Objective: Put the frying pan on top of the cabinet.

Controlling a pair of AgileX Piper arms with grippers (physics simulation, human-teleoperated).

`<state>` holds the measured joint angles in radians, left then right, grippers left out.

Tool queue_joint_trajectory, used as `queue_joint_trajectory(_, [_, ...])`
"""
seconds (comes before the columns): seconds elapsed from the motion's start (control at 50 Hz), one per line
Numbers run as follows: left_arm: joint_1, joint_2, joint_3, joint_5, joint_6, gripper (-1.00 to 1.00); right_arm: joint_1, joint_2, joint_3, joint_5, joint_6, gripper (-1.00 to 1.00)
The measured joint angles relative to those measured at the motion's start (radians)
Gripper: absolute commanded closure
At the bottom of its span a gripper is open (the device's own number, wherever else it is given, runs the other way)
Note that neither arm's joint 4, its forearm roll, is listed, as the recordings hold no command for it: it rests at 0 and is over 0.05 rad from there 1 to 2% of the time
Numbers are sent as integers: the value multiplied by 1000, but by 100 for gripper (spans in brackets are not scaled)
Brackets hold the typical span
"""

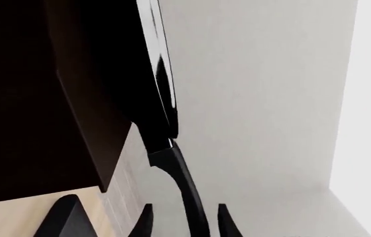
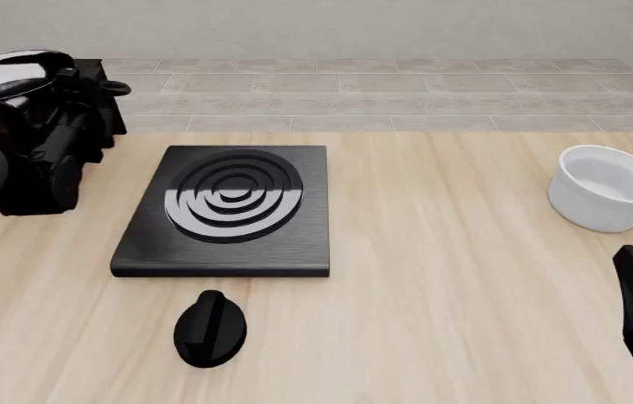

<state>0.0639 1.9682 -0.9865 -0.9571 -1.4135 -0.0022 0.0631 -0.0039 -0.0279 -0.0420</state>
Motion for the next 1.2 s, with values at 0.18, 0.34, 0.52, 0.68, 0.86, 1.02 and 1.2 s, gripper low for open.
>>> queue_joint_trajectory(0.18, [5,-10,6,1,12,-100,1,1,0,0,-1,-100])
queue_joint_trajectory(0.34, [8,-21,12,4,23,-100,1,0,0,0,-3,-100])
queue_joint_trajectory(0.52, [12,-55,29,9,37,-100,2,1,0,-1,-5,-100])
queue_joint_trajectory(0.68, [10,-119,80,7,48,-100,3,0,0,0,-7,-100])
queue_joint_trajectory(0.86, [-3,-207,192,-15,54,-100,4,-3,0,1,-8,-100])
queue_joint_trajectory(1.02, [-18,-302,307,-23,67,-100,4,-5,0,3,-8,-100])
queue_joint_trajectory(1.2, [-31,-419,440,-34,80,-100,4,-9,0,5,-8,-100])
